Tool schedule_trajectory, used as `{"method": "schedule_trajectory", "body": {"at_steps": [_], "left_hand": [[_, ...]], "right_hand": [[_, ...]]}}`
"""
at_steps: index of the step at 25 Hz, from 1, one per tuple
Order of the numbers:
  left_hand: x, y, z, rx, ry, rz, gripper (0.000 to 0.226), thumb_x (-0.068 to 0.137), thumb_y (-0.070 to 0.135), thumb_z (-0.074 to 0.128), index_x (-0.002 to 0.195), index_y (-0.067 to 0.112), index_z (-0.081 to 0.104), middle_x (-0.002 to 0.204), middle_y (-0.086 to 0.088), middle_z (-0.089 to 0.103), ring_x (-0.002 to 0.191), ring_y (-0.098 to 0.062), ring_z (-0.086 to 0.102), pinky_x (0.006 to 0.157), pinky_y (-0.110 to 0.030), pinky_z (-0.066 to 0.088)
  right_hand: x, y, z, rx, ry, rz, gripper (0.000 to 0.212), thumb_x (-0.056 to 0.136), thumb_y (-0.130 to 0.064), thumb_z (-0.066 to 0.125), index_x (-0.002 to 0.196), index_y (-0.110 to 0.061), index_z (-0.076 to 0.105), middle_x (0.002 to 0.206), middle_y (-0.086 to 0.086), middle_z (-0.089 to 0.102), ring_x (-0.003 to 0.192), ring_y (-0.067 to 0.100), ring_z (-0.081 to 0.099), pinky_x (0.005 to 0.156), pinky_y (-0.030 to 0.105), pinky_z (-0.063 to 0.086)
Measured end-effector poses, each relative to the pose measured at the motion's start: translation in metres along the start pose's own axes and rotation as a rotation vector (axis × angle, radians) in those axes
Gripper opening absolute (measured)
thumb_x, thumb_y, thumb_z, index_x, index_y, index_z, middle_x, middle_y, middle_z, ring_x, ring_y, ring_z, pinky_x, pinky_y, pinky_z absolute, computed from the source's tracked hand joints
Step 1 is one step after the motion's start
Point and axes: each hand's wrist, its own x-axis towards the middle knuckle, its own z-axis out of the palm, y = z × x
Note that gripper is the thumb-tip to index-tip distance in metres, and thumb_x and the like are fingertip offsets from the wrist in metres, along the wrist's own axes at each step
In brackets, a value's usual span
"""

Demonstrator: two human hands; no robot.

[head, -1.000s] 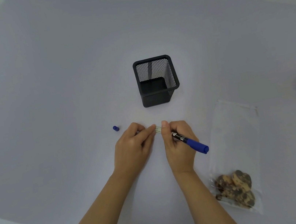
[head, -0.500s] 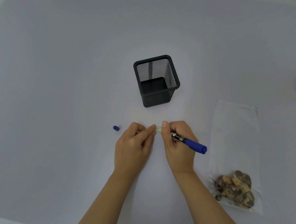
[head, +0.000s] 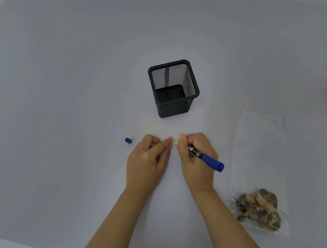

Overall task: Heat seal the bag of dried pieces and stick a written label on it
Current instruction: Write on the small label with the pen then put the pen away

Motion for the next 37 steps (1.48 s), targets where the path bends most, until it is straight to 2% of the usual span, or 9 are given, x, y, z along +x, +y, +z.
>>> {"method": "schedule_trajectory", "body": {"at_steps": [2, 6, 10, 37], "left_hand": [[0.0005, -0.0001, -0.0003, 0.004, 0.000, 0.005, 0.027, 0.087, 0.028, 0.054, 0.100, 0.014, 0.073, 0.075, -0.004, 0.059, 0.056, -0.017, 0.054, 0.044, -0.029, 0.047], [0.0006, 0.0008, -0.0009, 0.002, 0.004, 0.008, 0.027, 0.088, 0.028, 0.054, 0.100, 0.014, 0.073, 0.075, -0.004, 0.059, 0.056, -0.016, 0.053, 0.044, -0.028, 0.047], [0.0003, 0.0007, -0.0013, 0.002, 0.007, 0.008, 0.027, 0.088, 0.028, 0.054, 0.100, 0.014, 0.073, 0.075, -0.004, 0.059, 0.056, -0.016, 0.053, 0.044, -0.027, 0.046], [0.0009, -0.0002, -0.0009, 0.005, -0.008, -0.005, 0.029, 0.088, 0.029, 0.052, 0.099, 0.014, 0.074, 0.074, -0.004, 0.059, 0.056, -0.016, 0.053, 0.044, -0.027, 0.046]], "right_hand": [[0.0004, -0.0008, -0.0003, -0.009, 0.004, 0.002, 0.033, 0.089, -0.021, 0.050, 0.061, -0.005, 0.047, 0.061, -0.003, 0.043, 0.058, 0.014, 0.042, 0.057, 0.005, 0.035], [0.0006, -0.0010, -0.0005, 0.010, 0.006, 0.004, 0.032, 0.090, -0.022, 0.051, 0.063, -0.005, 0.048, 0.063, -0.004, 0.044, 0.059, 0.007, 0.042, 0.059, 0.005, 0.037], [0.0005, -0.0023, -0.0004, 0.009, 0.021, 0.006, 0.033, 0.090, -0.021, 0.050, 0.063, -0.002, 0.049, 0.060, 0.004, 0.048, 0.059, 0.015, 0.044, 0.056, 0.007, 0.038], [0.0005, -0.0007, -0.0002, 0.000, 0.023, -0.004, 0.033, 0.089, -0.020, 0.052, 0.062, -0.002, 0.048, 0.059, 0.007, 0.049, 0.058, 0.016, 0.044, 0.055, 0.010, 0.039]]}}
